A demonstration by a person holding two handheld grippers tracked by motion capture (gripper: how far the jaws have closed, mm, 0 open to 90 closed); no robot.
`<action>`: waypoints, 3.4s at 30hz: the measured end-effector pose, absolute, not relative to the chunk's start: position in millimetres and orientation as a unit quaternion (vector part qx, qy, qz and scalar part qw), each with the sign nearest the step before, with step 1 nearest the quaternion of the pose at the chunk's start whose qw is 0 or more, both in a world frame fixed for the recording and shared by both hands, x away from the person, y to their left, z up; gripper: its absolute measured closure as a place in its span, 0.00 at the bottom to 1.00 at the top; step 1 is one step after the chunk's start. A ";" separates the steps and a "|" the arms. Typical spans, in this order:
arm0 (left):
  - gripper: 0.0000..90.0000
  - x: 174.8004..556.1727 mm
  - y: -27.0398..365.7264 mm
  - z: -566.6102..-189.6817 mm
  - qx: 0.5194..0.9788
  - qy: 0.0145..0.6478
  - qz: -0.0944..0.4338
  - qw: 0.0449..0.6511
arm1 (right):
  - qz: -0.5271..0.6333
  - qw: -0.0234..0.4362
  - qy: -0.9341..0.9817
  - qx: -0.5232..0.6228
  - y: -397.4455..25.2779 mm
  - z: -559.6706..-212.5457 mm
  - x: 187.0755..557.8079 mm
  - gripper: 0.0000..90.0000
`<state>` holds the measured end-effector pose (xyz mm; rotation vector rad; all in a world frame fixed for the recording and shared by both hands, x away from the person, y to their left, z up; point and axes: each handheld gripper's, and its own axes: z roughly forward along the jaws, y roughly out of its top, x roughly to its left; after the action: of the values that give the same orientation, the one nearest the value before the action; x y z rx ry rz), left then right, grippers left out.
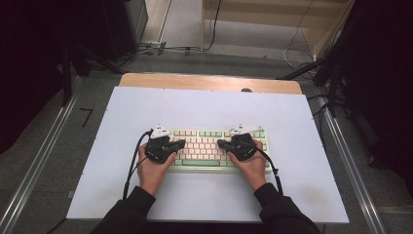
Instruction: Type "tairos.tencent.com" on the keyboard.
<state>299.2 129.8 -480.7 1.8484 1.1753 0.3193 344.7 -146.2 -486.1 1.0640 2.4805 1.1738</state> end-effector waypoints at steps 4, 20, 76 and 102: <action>1.00 298.0 132.3 -480.9 0.746 0.477 0.128 0.448 | 0.392 0.096 0.841 0.360 -144.6 -488.1 344.7 0.98; 1.00 295.3 139.1 -481.1 0.741 0.483 0.127 0.449 | 0.415 0.099 0.830 0.358 -150.5 -476.9 340.1 0.98; 1.00 294.1 135.9 -491.0 0.758 0.479 0.130 0.422 | 0.415 0.105 0.831 0.355 -152.1 -475.2 338.1 0.98; 1.00 291.8 135.8 -487.6 0.752 0.476 0.134 0.436 | 0.416 0.105 0.831 0.355 -152.2 -475.1 337.7 0.98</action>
<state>291.8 135.8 -487.6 1.8725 1.1833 0.3329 337.7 -152.2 -475.1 1.0465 2.4488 1.2261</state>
